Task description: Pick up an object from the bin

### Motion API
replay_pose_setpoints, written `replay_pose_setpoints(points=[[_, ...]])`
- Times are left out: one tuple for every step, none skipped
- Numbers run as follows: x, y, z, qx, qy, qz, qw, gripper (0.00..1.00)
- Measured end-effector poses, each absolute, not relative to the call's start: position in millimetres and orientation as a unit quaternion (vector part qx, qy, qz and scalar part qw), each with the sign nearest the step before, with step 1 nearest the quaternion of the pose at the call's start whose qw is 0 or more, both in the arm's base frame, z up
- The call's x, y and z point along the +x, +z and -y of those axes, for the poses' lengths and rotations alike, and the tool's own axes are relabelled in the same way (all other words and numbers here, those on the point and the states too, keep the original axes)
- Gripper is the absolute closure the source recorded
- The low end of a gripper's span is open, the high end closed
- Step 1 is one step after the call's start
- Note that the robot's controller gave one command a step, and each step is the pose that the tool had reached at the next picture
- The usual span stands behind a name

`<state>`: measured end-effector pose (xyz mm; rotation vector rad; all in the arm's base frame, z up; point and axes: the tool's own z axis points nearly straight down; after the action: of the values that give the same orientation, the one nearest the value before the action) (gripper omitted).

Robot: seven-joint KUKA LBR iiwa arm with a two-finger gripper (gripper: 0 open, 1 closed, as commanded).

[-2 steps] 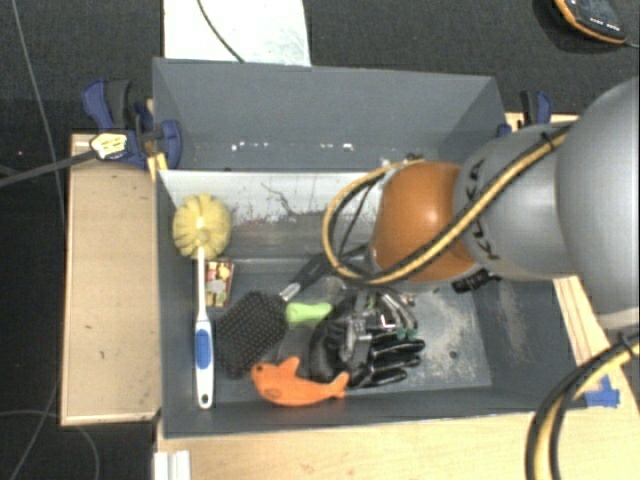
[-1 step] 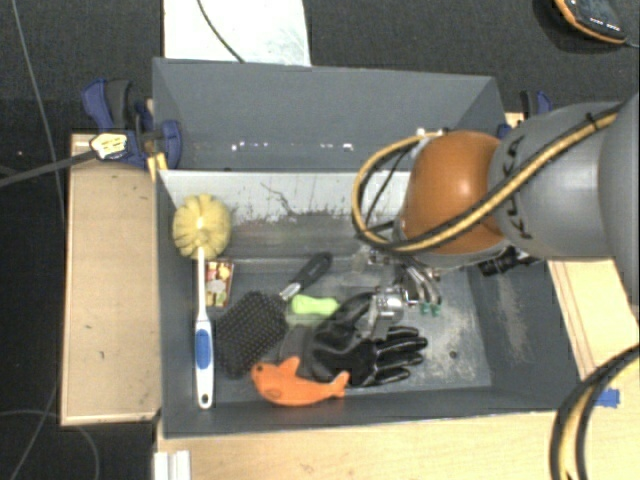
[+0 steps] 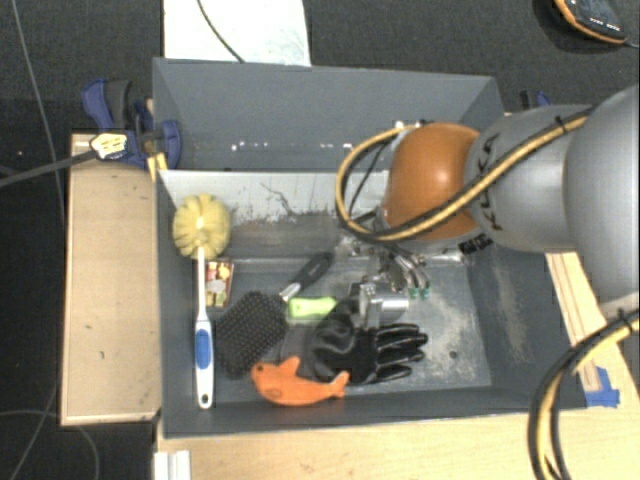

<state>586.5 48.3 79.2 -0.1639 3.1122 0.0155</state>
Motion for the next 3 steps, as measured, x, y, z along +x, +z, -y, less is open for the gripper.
replay_pose_setpoints(points=[[555.9, 71, -79, 0.050, 0.006, -0.999, 0.014, 0.00], [574.5, 71, -101, -0.053, 0.005, -0.998, 0.013, 1.00], [574.5, 71, -101, -0.053, 0.005, -0.999, 0.013, 1.00]])
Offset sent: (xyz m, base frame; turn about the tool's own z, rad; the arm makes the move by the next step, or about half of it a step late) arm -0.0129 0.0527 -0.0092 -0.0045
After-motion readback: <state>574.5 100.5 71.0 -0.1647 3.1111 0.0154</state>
